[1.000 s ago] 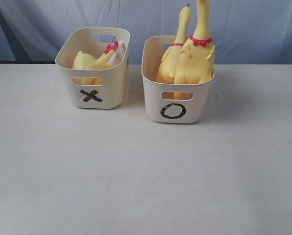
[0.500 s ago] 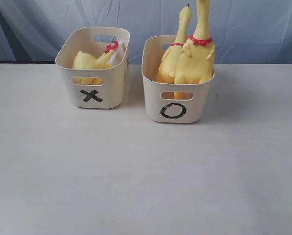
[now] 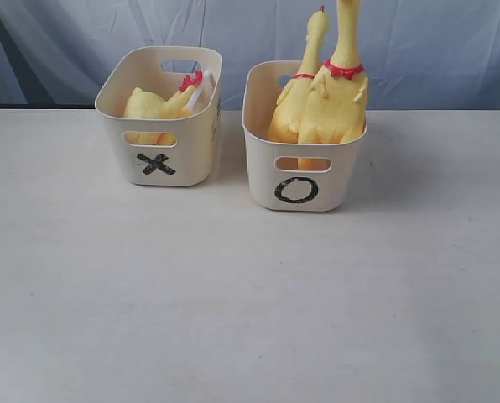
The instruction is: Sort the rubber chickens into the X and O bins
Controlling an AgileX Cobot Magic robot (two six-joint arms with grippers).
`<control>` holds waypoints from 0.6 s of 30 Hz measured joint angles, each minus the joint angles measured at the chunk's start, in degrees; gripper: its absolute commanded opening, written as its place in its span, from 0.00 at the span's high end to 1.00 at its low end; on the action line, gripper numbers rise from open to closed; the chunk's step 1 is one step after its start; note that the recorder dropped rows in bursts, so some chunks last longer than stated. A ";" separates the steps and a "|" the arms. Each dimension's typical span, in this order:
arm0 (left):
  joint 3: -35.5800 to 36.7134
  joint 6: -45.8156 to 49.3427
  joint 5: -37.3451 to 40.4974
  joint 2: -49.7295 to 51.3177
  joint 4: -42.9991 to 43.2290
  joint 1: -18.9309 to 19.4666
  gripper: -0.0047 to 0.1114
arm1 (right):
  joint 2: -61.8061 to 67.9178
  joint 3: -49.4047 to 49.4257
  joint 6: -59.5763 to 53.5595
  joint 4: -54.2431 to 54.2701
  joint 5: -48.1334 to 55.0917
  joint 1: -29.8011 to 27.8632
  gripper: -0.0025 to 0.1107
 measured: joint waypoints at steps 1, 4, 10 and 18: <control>0.11 0.00 -1.30 0.00 -0.59 0.00 0.96 | 0.00 0.00 0.00 0.00 -0.01 0.00 0.99; 1.17 0.00 -9.22 0.00 -2.92 0.09 0.96 | 0.00 0.00 0.00 0.00 0.01 0.00 0.99; 6.91 0.00 -30.27 0.00 -2.96 0.09 0.96 | 0.00 0.00 0.04 -1.52 -0.43 0.00 0.99; 16.48 0.00 -43.88 0.00 0.30 0.09 0.96 | 0.00 0.14 0.14 -23.34 -0.57 0.00 0.99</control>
